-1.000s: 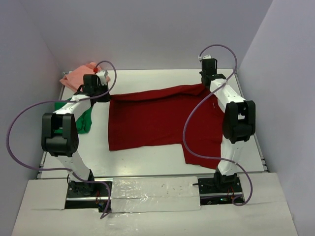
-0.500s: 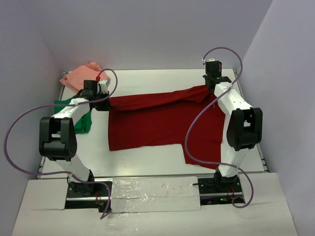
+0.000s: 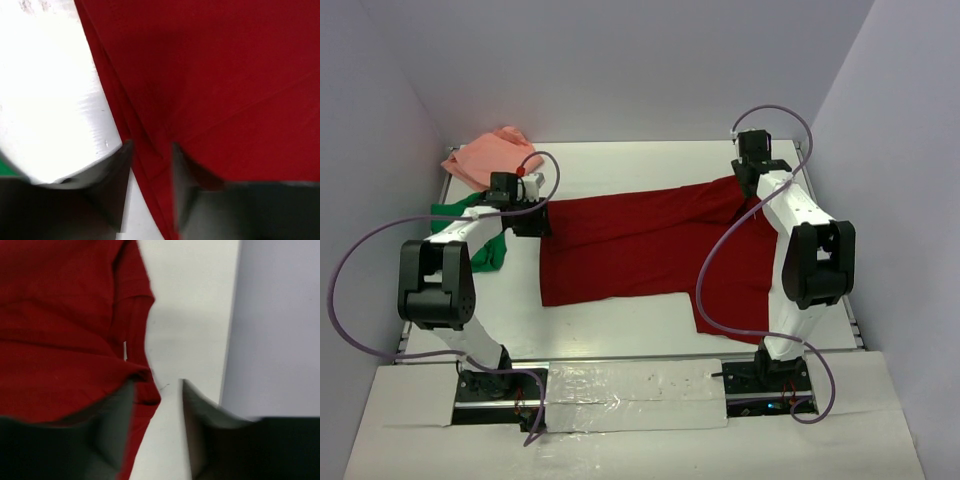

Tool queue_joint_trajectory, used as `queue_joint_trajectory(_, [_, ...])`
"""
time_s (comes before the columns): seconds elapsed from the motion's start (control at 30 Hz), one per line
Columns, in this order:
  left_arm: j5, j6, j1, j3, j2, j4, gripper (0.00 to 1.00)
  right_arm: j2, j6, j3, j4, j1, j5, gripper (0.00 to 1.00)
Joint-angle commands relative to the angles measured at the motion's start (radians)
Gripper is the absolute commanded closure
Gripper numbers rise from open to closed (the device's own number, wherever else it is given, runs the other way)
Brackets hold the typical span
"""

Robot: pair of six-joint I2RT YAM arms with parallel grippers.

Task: Fold and stack the t-shirts
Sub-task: Fold the flattened tshirt in 1/3 of the way

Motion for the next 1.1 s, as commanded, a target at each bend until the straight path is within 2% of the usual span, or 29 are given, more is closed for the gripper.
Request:
queue_joint_trajectory(0.0, [0.011, 0.005, 0.011, 0.002, 0.027, 0.012, 0.50, -0.061, 0.009, 0.000, -0.046, -0.010, -0.054, 0.42])
queue_joint_trajectory(0.07, [0.006, 0.003, 0.013, 0.005, 0.029, 0.021, 0.45, -0.074, 0.015, -0.009, -0.046, -0.010, -0.074, 0.30])
queue_joint_trajectory(0.17, [0.008, 0.005, 0.014, 0.023, 0.023, 0.012, 0.43, -0.098, 0.016, -0.023, -0.051, -0.010, -0.088, 0.27])
queue_joint_trajectory(0.4, [0.035, 0.003, 0.017, 0.086, -0.022, -0.011, 0.42, -0.186, 0.052, -0.047, -0.116, -0.005, -0.198, 0.26])
queue_joint_trajectory(0.67, [0.111, -0.020, 0.007, 0.120, 0.070, -0.004, 0.45, -0.219, 0.063, -0.113, -0.135, 0.032, -0.318, 0.26])
queue_joint_trajectory(0.9, [0.134, -0.011, -0.004, 0.118, 0.124, -0.036, 0.51, -0.225, 0.082, -0.081, -0.156, 0.038, -0.292, 0.25])
queue_joint_trajectory(1.07, [0.147, 0.020, -0.006, 0.086, 0.092, -0.060, 0.56, -0.232, 0.086, -0.075, -0.187, 0.038, -0.277, 0.26])
